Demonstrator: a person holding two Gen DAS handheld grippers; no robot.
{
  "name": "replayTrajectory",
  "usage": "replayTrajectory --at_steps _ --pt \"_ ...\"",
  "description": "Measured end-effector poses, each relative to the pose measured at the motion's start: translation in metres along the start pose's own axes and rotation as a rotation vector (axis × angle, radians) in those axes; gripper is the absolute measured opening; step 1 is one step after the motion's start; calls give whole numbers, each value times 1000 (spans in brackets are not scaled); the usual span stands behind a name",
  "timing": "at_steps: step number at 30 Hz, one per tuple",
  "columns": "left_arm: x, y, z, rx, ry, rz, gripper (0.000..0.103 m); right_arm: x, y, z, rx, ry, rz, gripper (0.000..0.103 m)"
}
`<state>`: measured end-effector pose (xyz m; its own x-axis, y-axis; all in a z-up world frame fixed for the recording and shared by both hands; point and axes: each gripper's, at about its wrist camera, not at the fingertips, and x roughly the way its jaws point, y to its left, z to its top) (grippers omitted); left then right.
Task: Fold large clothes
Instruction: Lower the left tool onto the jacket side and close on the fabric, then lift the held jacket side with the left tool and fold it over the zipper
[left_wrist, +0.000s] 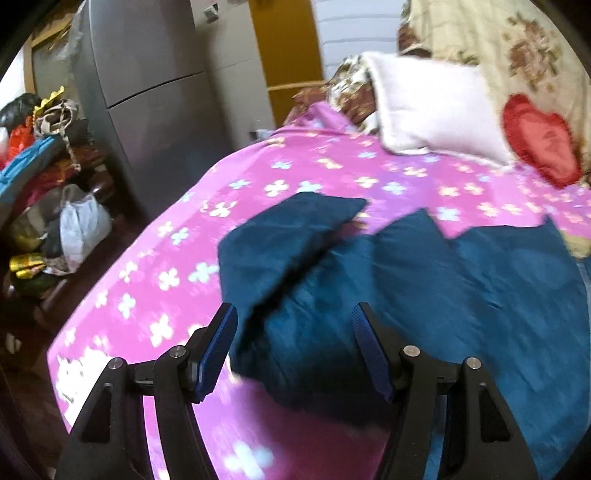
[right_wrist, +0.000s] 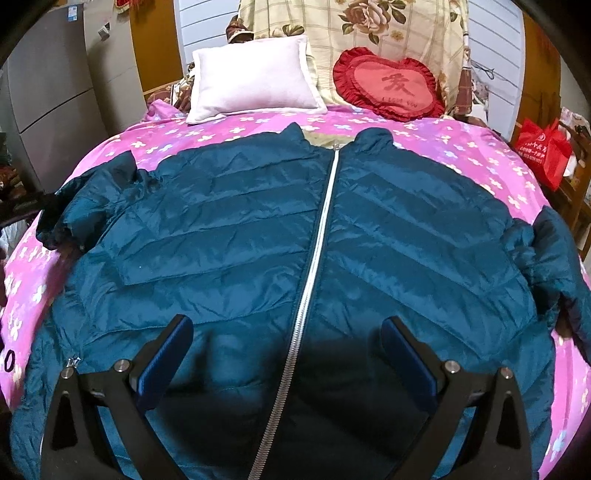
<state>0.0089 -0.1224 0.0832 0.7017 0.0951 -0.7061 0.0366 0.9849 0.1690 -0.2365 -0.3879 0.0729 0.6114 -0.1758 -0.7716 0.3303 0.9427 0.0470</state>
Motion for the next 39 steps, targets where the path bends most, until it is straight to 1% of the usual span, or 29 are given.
replayTrajectory --at_steps 3,6,8,10,12,13,14,17,19,20,23,25,27,28,31,32,34,35,38,39 --pt "39 -1 14 26 79 59 40 5 0 -1 18 9 23 103" --pt "65 3 25 8 81 122 40 10 3 -2 14 28 37 103" --pt "78 9 27 -14 92 134 36 13 4 -4 4 35 37 103" --pt "87 14 28 -39 107 136 18 17 5 -5 0 45 38 103" --pt "92 16 30 -47 106 135 6 22 4 -5 1 56 38 103" --pt "93 18 30 -56 100 118 2 24 4 -5 1 58 37 103" --pt "92 19 31 -64 96 104 0 25 4 -5 1 59 34 103" --pt "80 32 31 -120 64 29 0 28 7 -6 -11 60 25 103" --pt "63 40 33 -150 25 -43 0 28 7 -6 -16 59 24 103" --pt "57 43 33 -149 10 -63 0 28 7 -6 -16 59 24 103" --pt "42 43 35 -130 -16 -83 0 28 7 -6 -12 60 23 103" --pt "31 47 36 -148 -27 -119 0 26 7 -6 -2 61 23 103" --pt "16 54 35 -187 -34 -193 0 23 6 -7 7 61 30 103" --pt "4 55 36 -189 -48 -221 0 21 6 -7 8 60 33 103" --pt "-27 50 37 -171 -91 -294 0 13 7 -8 -3 53 33 103" --pt "-43 46 37 -158 -110 -334 0 11 7 -7 -8 48 28 103" --pt "-64 38 38 -138 -136 -388 0 5 6 -7 -8 39 19 103" --pt "-78 31 38 -124 -152 -426 0 3 5 -7 0 35 18 103" --pt "-110 9 35 -81 -179 -511 0 -3 -2 -8 27 28 24 103" --pt "-115 2 34 -67 -183 -529 0 -6 -4 -8 36 26 23 103"
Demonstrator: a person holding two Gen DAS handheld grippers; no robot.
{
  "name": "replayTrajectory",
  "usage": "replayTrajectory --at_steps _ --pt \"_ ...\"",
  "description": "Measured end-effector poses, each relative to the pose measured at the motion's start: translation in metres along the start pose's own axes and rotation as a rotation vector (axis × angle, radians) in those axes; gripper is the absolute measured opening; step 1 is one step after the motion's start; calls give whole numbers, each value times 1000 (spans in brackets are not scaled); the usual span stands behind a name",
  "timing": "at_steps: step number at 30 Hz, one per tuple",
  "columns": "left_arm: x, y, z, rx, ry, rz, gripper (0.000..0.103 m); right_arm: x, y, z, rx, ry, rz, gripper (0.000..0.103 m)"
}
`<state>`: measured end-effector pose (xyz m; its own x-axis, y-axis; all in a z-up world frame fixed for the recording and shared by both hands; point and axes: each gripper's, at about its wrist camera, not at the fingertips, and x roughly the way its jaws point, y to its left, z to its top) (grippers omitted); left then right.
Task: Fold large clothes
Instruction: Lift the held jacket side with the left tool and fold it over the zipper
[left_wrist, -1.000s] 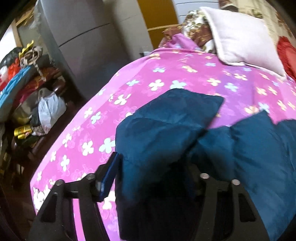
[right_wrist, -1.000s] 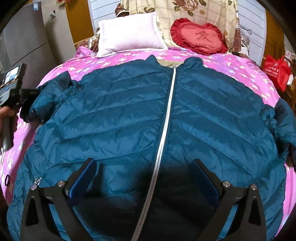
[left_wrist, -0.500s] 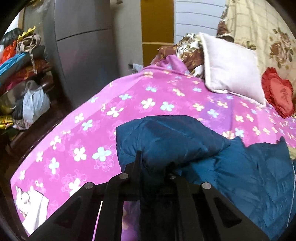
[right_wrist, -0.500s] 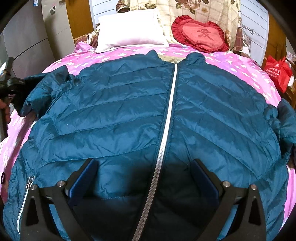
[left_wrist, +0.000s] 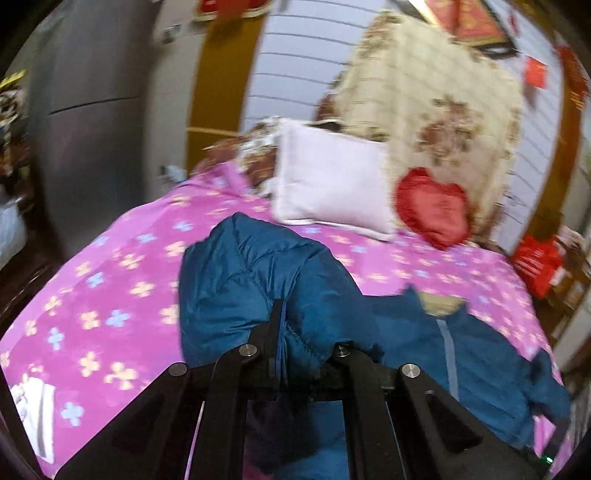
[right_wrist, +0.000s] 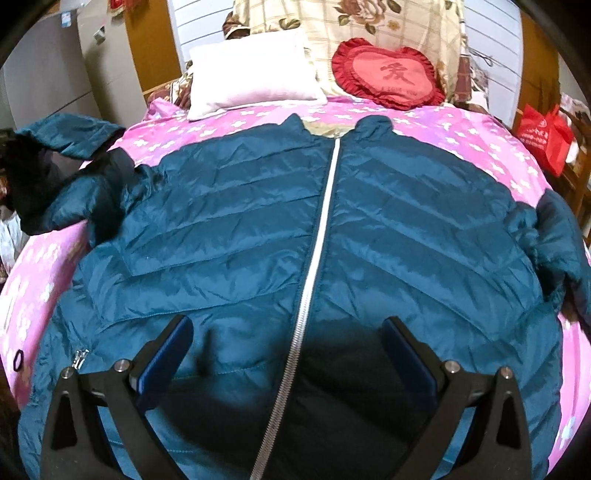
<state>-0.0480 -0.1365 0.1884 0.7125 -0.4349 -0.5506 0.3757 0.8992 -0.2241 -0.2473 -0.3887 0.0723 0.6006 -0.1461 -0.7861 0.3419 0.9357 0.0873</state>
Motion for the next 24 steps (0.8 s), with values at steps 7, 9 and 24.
replayTrajectory --at_steps 7,9,24 --pt "7 -91 -32 121 55 -149 0 -16 -20 -1 21 -21 -31 103" --pt "14 -111 -44 144 77 -171 0 -21 -31 -1 33 -29 -45 103" --pt "54 -192 -113 259 164 -171 0 -31 -97 -15 110 -18 -122 103"
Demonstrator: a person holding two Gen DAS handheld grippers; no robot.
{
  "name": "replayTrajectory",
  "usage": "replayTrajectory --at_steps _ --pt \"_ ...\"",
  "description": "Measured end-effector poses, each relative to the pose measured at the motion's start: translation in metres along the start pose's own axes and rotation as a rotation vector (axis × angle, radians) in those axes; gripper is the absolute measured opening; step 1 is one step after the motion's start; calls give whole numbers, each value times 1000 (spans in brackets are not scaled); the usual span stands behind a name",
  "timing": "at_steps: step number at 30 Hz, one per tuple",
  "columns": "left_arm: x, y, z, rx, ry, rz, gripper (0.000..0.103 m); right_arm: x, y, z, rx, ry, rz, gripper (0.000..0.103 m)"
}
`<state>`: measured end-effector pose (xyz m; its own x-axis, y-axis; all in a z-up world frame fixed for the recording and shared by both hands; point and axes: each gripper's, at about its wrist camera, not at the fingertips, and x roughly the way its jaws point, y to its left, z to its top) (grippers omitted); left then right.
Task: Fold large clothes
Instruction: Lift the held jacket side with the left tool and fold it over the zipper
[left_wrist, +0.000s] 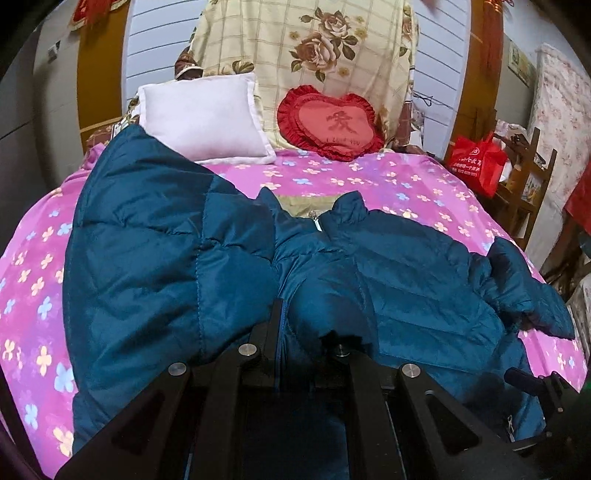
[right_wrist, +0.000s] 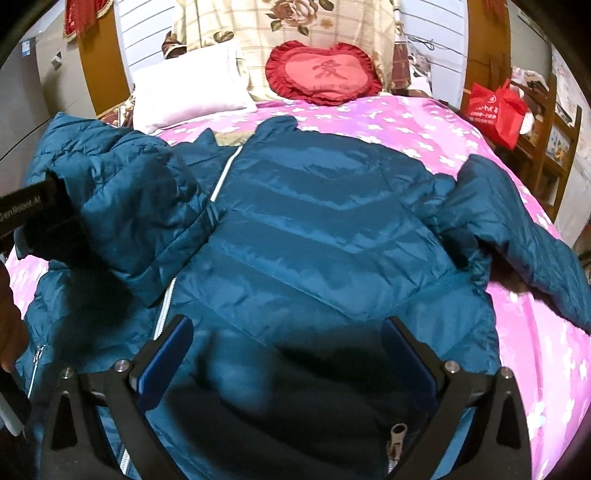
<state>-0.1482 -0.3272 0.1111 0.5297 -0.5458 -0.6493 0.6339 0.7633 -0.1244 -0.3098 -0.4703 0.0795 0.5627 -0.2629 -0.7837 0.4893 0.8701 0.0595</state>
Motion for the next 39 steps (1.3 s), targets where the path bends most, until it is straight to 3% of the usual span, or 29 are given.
replayTrajectory --at_steps 13,21,30,39 --pt "-4 5 -5 29 14 8 0 10 19 11 -19 -14 107 103" --pt "-43 5 -14 102 13 -33 7 25 43 17 -49 8 169 103" --pt "-50 35 -32 27 31 -21 9 40 45 21 10 35 213 103" --pt "-35 49 -48 -12 56 15 9 45 68 24 -46 21 260 103"
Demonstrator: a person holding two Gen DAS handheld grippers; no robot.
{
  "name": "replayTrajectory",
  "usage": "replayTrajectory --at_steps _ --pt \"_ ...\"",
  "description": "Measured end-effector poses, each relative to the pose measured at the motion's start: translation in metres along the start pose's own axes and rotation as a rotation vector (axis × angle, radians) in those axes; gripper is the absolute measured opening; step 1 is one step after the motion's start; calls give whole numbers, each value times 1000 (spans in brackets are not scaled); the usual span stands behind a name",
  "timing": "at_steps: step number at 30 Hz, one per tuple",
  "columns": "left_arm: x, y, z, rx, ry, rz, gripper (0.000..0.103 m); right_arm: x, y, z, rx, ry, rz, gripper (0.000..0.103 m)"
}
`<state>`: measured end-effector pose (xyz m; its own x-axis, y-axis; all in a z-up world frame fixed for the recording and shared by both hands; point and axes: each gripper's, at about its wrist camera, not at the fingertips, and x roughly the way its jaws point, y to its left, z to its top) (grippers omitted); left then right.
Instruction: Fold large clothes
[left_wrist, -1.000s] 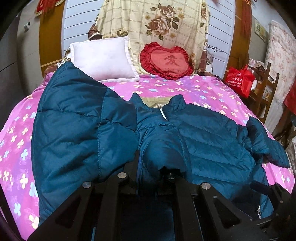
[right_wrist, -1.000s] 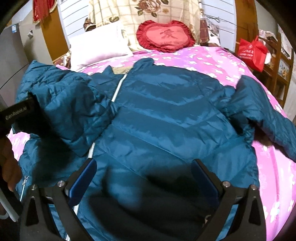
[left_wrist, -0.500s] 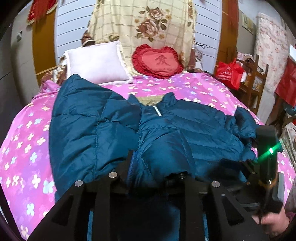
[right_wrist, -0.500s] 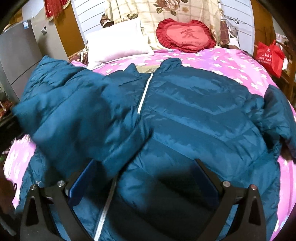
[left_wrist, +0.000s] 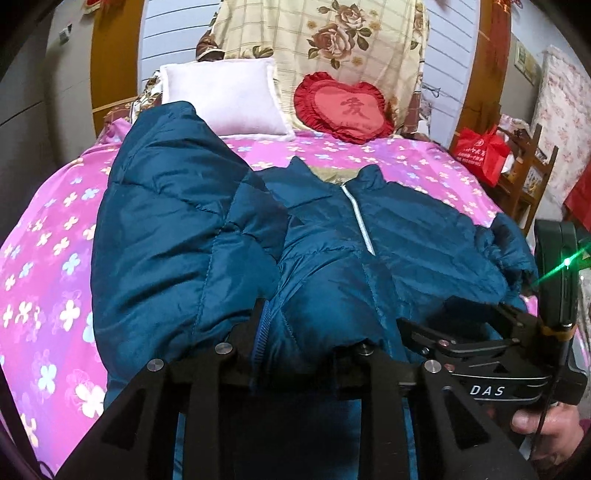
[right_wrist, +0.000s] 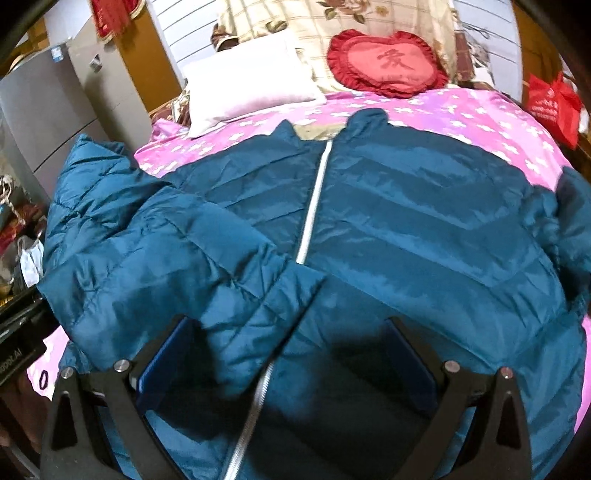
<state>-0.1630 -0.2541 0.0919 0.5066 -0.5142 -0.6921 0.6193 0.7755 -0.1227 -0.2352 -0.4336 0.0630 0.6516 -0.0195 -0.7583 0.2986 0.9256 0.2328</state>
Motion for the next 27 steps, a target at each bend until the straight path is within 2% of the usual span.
replayTrajectory --at_steps 3,4,5,8,10,11,12,13,14,18,22,24,27 --pt "5 4 -3 2 6 16 9 10 7 3 -19 4 -5 101" --pt "7 5 -4 3 10 22 9 14 7 4 -10 9 3 96" --pt "8 6 -4 4 15 25 9 18 7 4 8 10 32 87" --pt "9 8 -5 3 24 21 10 23 11 3 7 3 67 72" --pt "7 9 -5 3 17 25 10 25 16 1 -22 -3 59 51" --pt "6 9 -5 4 14 26 10 25 17 1 -31 -8 50 46" --pt "4 9 -5 4 14 22 10 23 18 1 -36 -14 44 33" --pt "3 9 -5 4 15 17 10 22 17 2 -34 -17 53 25" --pt "1 9 -5 4 16 9 10 21 15 2 -29 -19 64 20" --pt "-5 4 -6 18 5 -14 15 5 12 10 -45 -66 50 15" --pt "-14 3 -6 28 0 -78 21 -14 3 25 -56 -119 -6 13" --pt "-23 7 -5 25 -15 -105 22 -23 -5 36 -71 -148 -69 12" --pt "-36 21 -3 4 -56 -82 23 -33 -23 51 -81 -175 -153 12"
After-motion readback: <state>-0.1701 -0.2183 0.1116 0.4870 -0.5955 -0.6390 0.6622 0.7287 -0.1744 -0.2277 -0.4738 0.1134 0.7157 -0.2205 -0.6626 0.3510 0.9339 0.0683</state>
